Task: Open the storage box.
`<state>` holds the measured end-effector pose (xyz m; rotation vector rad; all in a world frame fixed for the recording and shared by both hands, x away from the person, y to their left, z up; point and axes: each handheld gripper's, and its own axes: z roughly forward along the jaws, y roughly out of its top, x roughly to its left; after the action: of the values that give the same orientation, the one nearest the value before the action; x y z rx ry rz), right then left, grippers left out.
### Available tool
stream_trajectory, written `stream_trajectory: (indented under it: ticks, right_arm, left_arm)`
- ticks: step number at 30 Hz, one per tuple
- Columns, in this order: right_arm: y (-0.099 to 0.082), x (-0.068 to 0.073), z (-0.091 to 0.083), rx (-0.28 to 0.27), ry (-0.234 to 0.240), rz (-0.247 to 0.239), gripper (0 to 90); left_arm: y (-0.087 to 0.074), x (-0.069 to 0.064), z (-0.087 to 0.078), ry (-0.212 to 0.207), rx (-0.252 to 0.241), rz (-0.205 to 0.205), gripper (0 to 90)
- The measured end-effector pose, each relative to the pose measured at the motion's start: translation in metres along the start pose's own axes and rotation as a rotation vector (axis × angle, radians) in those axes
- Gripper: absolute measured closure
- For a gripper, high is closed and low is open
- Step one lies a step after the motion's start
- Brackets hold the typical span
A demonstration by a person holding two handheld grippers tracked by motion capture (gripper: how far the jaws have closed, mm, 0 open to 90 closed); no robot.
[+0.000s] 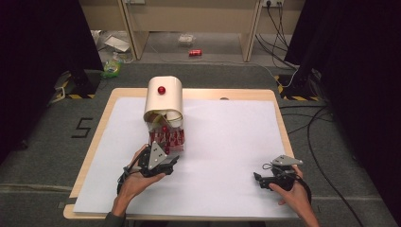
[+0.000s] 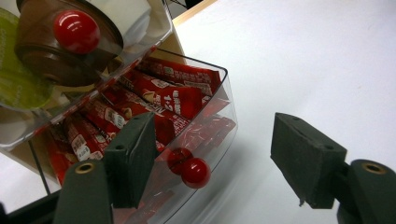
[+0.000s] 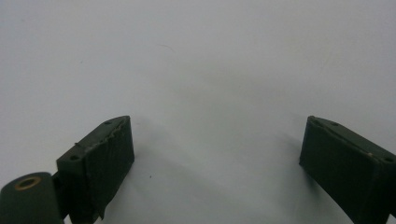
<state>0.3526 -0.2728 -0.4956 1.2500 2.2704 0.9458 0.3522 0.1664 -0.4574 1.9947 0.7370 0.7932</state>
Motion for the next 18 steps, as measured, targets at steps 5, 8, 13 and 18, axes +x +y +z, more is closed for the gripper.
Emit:
stream_trajectory:
  ticks: [5, 8, 13, 18]
  right_arm:
    - [0.0, 0.0, 0.0, 0.0, 0.001, 0.0, 10.2]
    - [0.0, 0.0, 0.0, 0.0, 0.0, 0.0, 10.3]
    - [0.0, 0.0, 0.0, 0.0, 0.001, 0.0, 10.2]
    - [0.0, 0.0, 0.0, 0.0, 0.0, 0.0, 10.2]
  left_arm:
    - [-0.002, -0.001, -0.004, -0.002, -0.002, 0.001, 34.4]
    - [-0.004, -0.002, -0.007, -0.006, 0.0, -0.001, 35.8]
    - [-0.01, -0.002, -0.014, -0.02, 0.004, -0.014, 38.9]
    - [-0.012, -0.001, -0.017, -0.034, 0.0, -0.028, 40.9]
